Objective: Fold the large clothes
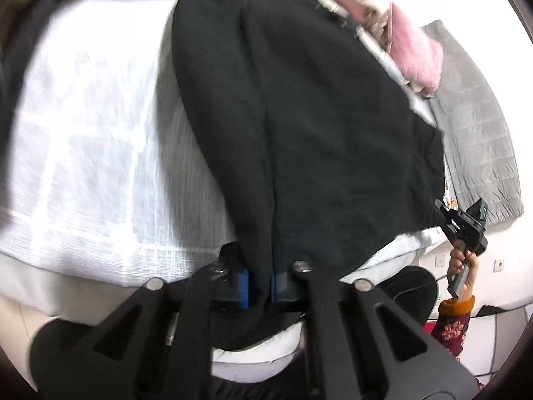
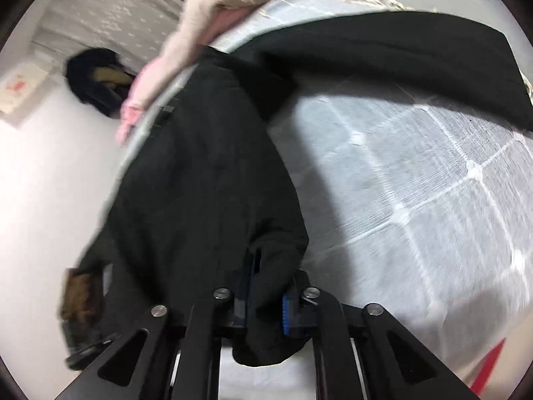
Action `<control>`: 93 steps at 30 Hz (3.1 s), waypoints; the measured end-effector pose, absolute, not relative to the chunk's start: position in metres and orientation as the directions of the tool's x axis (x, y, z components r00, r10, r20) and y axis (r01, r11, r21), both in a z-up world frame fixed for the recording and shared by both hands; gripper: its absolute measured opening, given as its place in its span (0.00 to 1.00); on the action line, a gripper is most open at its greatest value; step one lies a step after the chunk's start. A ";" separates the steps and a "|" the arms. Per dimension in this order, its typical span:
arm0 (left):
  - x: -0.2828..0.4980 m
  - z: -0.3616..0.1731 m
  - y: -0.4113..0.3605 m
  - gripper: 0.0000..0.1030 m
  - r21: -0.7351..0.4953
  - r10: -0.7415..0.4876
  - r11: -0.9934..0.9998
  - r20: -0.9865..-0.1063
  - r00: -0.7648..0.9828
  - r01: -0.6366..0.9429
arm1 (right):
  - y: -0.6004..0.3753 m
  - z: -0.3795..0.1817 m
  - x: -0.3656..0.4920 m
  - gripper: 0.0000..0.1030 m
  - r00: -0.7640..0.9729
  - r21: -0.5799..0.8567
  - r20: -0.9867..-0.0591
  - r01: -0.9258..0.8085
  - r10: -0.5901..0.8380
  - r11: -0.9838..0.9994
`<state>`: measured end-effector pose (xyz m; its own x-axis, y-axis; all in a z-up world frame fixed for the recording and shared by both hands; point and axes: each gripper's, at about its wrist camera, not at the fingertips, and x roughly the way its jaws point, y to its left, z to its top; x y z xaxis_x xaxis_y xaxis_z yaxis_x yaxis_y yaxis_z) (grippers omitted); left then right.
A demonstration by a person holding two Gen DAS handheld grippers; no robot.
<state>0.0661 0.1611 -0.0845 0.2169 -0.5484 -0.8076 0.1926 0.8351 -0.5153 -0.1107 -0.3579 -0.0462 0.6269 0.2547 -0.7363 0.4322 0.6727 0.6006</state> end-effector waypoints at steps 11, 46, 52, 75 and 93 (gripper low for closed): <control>0.024 0.003 0.202 0.10 -0.215 -0.313 0.938 -0.861 0.400 0.273 | -0.292 0.055 -0.198 0.07 0.599 0.439 -0.790 0.399 0.134 0.805; 0.281 0.039 0.082 0.81 0.184 -0.101 0.889 -0.815 0.570 0.420 | -0.360 0.089 0.063 0.70 0.551 -0.004 -0.813 0.318 -0.188 0.948; 0.394 -0.021 0.076 0.81 0.299 0.048 0.874 -0.837 0.544 0.382 | -0.394 0.052 0.168 0.70 0.509 -0.096 -0.822 0.317 -0.255 0.943; 0.510 -0.105 0.071 0.10 -0.025 -0.148 0.959 -0.893 0.426 0.281 | -0.452 -0.104 0.313 0.15 0.356 -0.109 -0.907 0.318 -0.225 0.942; 0.424 -0.031 0.035 0.79 0.111 -0.054 0.969 -0.779 0.625 0.223 | -0.470 -0.021 0.191 0.73 0.431 -0.139 -0.802 0.538 -0.413 0.831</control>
